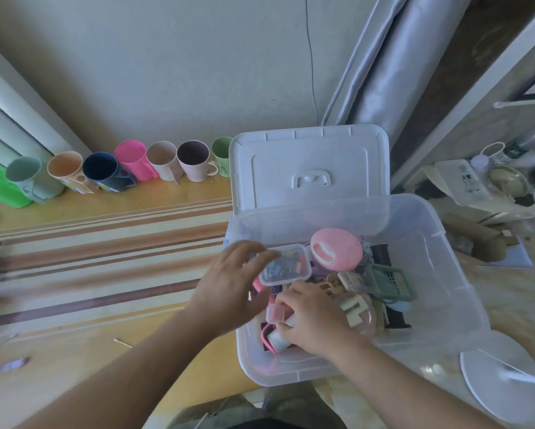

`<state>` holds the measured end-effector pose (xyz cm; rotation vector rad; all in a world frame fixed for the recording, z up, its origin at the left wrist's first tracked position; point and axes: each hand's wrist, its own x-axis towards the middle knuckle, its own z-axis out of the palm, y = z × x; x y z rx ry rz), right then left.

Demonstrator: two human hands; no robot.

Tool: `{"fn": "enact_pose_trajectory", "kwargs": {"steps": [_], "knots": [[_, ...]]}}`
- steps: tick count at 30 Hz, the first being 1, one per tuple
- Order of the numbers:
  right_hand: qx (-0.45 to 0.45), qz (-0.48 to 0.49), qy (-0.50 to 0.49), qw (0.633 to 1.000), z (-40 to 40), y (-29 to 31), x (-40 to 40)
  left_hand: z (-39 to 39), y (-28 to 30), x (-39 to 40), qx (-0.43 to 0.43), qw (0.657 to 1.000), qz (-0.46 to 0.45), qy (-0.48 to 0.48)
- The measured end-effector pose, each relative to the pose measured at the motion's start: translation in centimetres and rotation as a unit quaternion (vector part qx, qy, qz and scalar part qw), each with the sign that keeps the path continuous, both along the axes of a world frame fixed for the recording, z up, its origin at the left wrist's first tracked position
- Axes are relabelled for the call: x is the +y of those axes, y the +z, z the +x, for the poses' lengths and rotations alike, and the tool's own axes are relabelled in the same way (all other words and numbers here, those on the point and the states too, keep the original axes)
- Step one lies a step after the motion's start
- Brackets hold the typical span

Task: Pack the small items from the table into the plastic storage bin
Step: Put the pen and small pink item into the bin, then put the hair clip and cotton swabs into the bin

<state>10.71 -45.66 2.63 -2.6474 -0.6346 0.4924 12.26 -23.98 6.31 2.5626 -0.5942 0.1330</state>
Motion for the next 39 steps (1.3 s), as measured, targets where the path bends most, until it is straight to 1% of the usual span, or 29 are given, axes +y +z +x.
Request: {"fn": "enact_pose_trajectory", "kwargs": {"steps": [1, 3, 5, 7, 9, 11, 14, 17, 19, 21, 23, 26, 28, 30, 32, 35, 37, 39], "knots": [[-0.005, -0.011, 0.012, 1.0, 0.0, -0.3, 0.7, -0.1, 0.0, 1.2, -0.006, 0.999, -0.022, 0.038], [-0.016, -0.042, 0.025, 0.999, 0.1, -0.6, 1.7, -0.7, -0.5, 3.9, 0.001, 0.994, -0.032, 0.107], [-0.002, -0.062, 0.019, 0.998, 0.4, -1.0, 2.2, -1.9, -1.8, 7.0, 0.032, 0.988, -0.025, 0.152], [0.014, -0.063, 0.012, 0.998, 0.5, -1.2, 2.1, -3.6, -3.4, 10.1, 0.08, 0.979, -0.009, 0.185], [0.009, -0.033, -0.013, 0.999, 0.6, -1.2, 1.8, -5.3, -5.0, 13.0, 0.123, 0.969, 0.018, 0.212], [-0.008, 0.012, -0.065, 0.998, 1.0, -0.3, 1.9, -6.9, -6.6, 16.0, 0.165, 0.955, 0.043, 0.241], [-0.086, 0.087, -0.113, 0.986, 2.4, 2.1, 4.8, -8.6, -8.6, 20.3, 0.215, 0.93, 0.055, 0.294], [-0.157, 0.145, -0.074, 0.974, 3.7, 4.3, 11.3, -9.1, -10.5, 24.4, 0.241, 0.912, 0.065, 0.326], [-0.162, 0.142, -0.039, 0.976, 4.3, 4.1, 15.9, -9.0, -11.0, 27.3, 0.253, 0.904, 0.091, 0.333], [-0.138, 0.102, -0.01, 0.985, 5.0, 2.3, 19.7, -8.6, -11.3, 30.3, 0.257, 0.896, 0.124, 0.34], [-0.094, 0.046, 0.019, 0.994, 6.1, 0.1, 22.8, -7.8, -11.1, 33.5, 0.265, 0.883, 0.147, 0.358], [-0.025, -0.072, 0.064, 0.995, 7.2, -3.3, 25.8, -6.0, -10.8, 38.9, 0.298, 0.85, 0.159, 0.403], [0.027, -0.125, 0.051, 0.991, 7.3, -5.3, 26.9, -4.6, -10.5, 42.9, 0.317, 0.829, 0.153, 0.435], [0.078, -0.152, 0.045, 0.984, 6.4, -7.1, 27.6, -3.4, -10.5, 47.1, 0.324, 0.816, 0.166, 0.449], [0.116, -0.158, 0.071, 0.978, 4.6, -8.6, 28.3, -2.0, -10.8, 51.0, 0.31, 0.811, 0.208, 0.45], [0.14, -0.135, 0.111, 0.975, 1.9, -9.8, 29.1, 0.5, -11.7, 54.8, 0.315, 0.798, 0.251, 0.449], [0.139, -0.15, 0.144, 0.968, 0.3, -9.9, 29.9, 2.2, -12.4, 56.0, 0.344, 0.791, 0.238, 0.446], [0.125, -0.175, 0.159, 0.964, -0.7, -10.2, 30.3, 3.3, -13.5, 56.2, 0.369, 0.795, 0.21, 0.434]]}}
